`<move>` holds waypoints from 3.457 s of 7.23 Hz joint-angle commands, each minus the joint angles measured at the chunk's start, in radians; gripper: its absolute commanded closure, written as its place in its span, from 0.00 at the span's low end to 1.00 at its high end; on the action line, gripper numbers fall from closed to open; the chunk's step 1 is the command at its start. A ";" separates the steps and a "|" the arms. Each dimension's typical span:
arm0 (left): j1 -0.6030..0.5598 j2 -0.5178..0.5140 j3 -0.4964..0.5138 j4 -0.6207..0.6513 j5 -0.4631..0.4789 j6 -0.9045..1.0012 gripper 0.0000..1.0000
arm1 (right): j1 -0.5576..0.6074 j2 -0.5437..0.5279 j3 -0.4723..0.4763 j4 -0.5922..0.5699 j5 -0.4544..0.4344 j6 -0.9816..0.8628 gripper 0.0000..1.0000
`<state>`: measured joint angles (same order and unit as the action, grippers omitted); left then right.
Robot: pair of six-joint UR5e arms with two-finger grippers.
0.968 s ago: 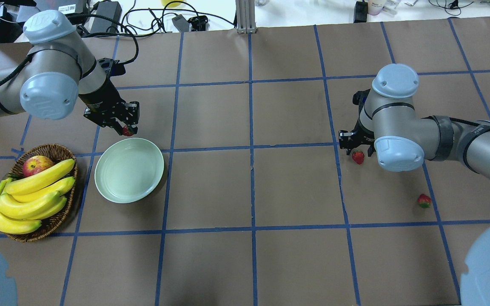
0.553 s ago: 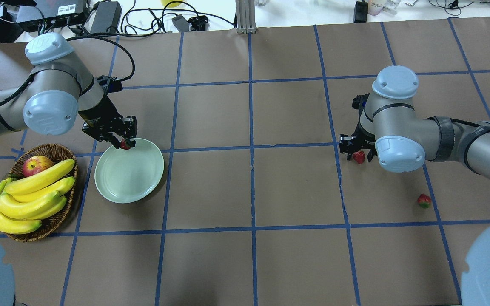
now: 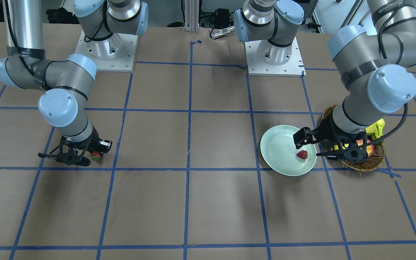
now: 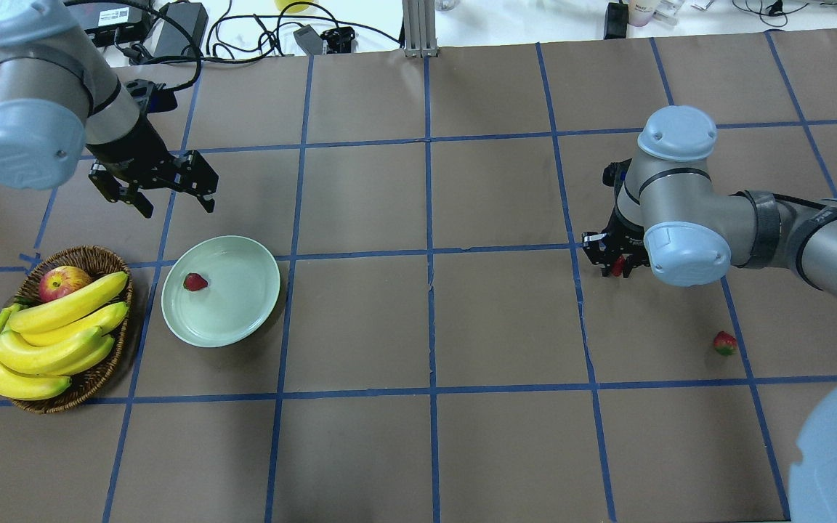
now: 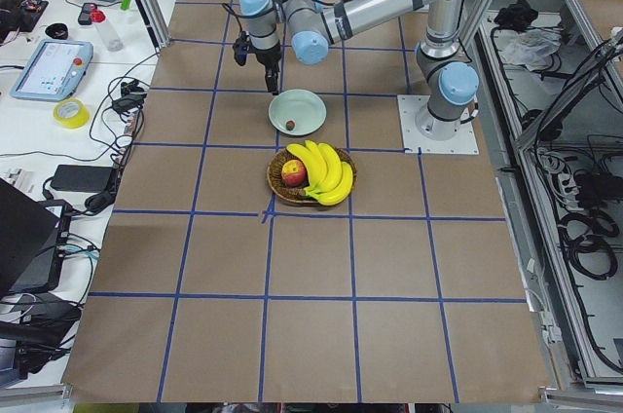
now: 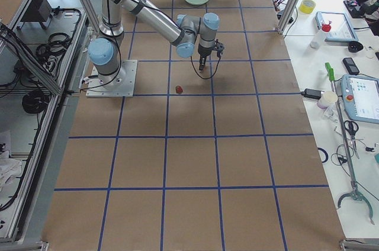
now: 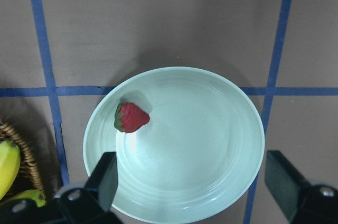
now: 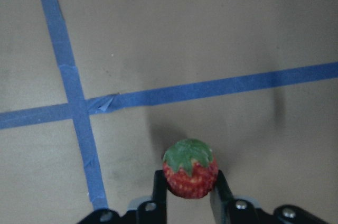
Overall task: Collect all strawberries into plate
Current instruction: 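Carry the second strawberry toward the plate and release it with the right gripper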
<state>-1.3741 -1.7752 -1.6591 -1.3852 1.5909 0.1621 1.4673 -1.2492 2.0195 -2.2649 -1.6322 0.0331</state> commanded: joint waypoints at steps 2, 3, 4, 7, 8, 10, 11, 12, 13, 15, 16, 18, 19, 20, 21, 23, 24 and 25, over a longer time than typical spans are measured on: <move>-0.057 0.117 0.081 -0.135 -0.003 -0.192 0.00 | 0.025 -0.016 -0.010 0.036 0.052 -0.001 0.94; -0.084 0.159 0.079 -0.135 -0.005 -0.252 0.00 | 0.103 -0.018 -0.015 0.028 0.157 0.022 0.92; -0.121 0.181 0.075 -0.135 -0.005 -0.257 0.00 | 0.208 -0.015 -0.030 0.010 0.182 0.106 0.91; -0.138 0.186 0.048 -0.143 0.011 -0.242 0.00 | 0.430 0.101 -0.149 -0.016 0.401 0.306 0.92; -0.137 0.186 0.047 -0.144 0.011 -0.242 0.00 | 0.452 0.147 -0.201 -0.036 0.443 0.361 0.92; -0.138 0.200 0.012 -0.137 0.014 -0.243 0.00 | 0.511 0.197 -0.266 -0.036 0.466 0.447 0.87; -0.138 0.204 0.009 -0.133 0.000 -0.245 0.00 | 0.513 0.197 -0.266 -0.036 0.462 0.456 0.47; -0.138 0.204 0.008 -0.133 0.000 -0.249 0.00 | 0.513 0.192 -0.268 -0.036 0.456 0.456 0.17; -0.138 0.204 0.007 -0.133 -0.002 -0.253 0.00 | 0.513 0.189 -0.269 -0.035 0.447 0.450 0.00; -0.138 0.206 -0.002 -0.133 -0.011 -0.256 0.00 | 0.509 0.101 -0.259 0.048 0.302 0.426 0.00; -0.135 0.201 -0.004 -0.133 -0.011 -0.254 0.00 | 0.495 0.059 -0.257 0.161 0.178 0.406 0.00; -0.119 0.192 -0.007 -0.155 -0.008 -0.242 0.00 | 0.399 -0.019 -0.205 0.307 -0.077 0.254 0.00; -0.117 0.191 -0.004 -0.197 -0.006 -0.242 0.00 | 0.304 -0.080 -0.152 0.304 -0.084 0.246 0.00; -0.117 0.178 -0.004 -0.202 -0.018 -0.255 0.00 | 0.194 -0.137 -0.096 0.304 -0.109 0.169 0.00; -0.117 0.154 -0.014 -0.190 -0.111 -0.253 0.00 | 0.121 -0.182 -0.032 0.295 -0.151 0.119 0.00; -0.179 0.109 -0.072 -0.079 -0.175 -0.262 0.00 | 0.065 -0.219 0.065 0.254 -0.265 0.113 0.01; -0.250 0.097 -0.123 0.011 -0.174 -0.303 0.00 | 0.048 -0.231 0.103 0.230 -0.262 0.108 0.06; -0.305 0.067 -0.195 0.141 -0.177 -0.370 0.00 | 0.007 -0.236 0.138 0.185 -0.265 0.056 0.08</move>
<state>-1.6110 -1.6794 -1.7806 -1.3752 1.4197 -0.1456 1.5167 -1.4737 2.1104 -2.0341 -1.8890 0.1320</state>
